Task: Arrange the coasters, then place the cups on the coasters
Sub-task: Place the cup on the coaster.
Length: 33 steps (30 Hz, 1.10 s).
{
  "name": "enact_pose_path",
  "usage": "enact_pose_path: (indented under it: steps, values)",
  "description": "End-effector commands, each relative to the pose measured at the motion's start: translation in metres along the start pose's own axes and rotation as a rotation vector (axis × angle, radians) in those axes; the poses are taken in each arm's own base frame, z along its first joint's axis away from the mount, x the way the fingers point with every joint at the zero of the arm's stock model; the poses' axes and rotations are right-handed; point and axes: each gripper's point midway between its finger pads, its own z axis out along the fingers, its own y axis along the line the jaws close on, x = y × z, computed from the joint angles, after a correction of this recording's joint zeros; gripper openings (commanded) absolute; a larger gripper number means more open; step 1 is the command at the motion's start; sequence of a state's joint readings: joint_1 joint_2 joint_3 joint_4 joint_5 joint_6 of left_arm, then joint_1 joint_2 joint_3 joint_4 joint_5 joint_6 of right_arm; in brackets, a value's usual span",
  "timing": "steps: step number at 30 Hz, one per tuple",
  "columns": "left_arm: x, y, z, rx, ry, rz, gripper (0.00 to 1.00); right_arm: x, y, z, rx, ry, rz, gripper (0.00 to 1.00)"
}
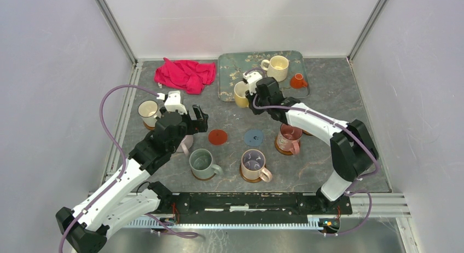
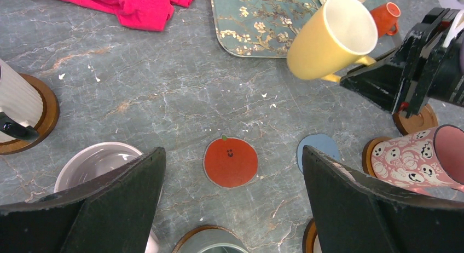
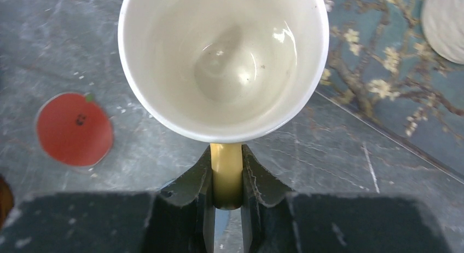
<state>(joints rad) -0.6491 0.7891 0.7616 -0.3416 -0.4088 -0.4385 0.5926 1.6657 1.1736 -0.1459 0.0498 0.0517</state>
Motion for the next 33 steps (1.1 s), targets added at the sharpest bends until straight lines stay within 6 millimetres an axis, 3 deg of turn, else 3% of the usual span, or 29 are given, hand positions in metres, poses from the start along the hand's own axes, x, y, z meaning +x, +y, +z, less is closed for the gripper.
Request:
enact_pose_path:
  steps: [1, 8, 16, 21, 33]
  values:
    - [-0.008, -0.001, 0.000, 0.002, -0.033, -0.027, 1.00, -0.050, 0.030, -0.016, -0.103, -0.173, -0.063, 0.00]
    - [-0.009, 0.002, 0.000, -0.017, -0.039, -0.028, 1.00, -0.029, 0.082, -0.014, -0.240, -0.125, -0.173, 0.00]
    - [-0.013, 0.008, -0.003, -0.038, -0.064, -0.041, 1.00, -0.004, 0.122, -0.013, -0.309, -0.070, -0.238, 0.00]
    - [-0.012, 0.009, -0.003, -0.042, -0.063, -0.040, 1.00, 0.014, 0.137, -0.011, -0.338, -0.033, -0.263, 0.00]
    - [-0.012, 0.007, -0.002, -0.038, -0.058, -0.040, 1.00, 0.032, 0.163, -0.014, -0.388, 0.002, -0.300, 0.00]
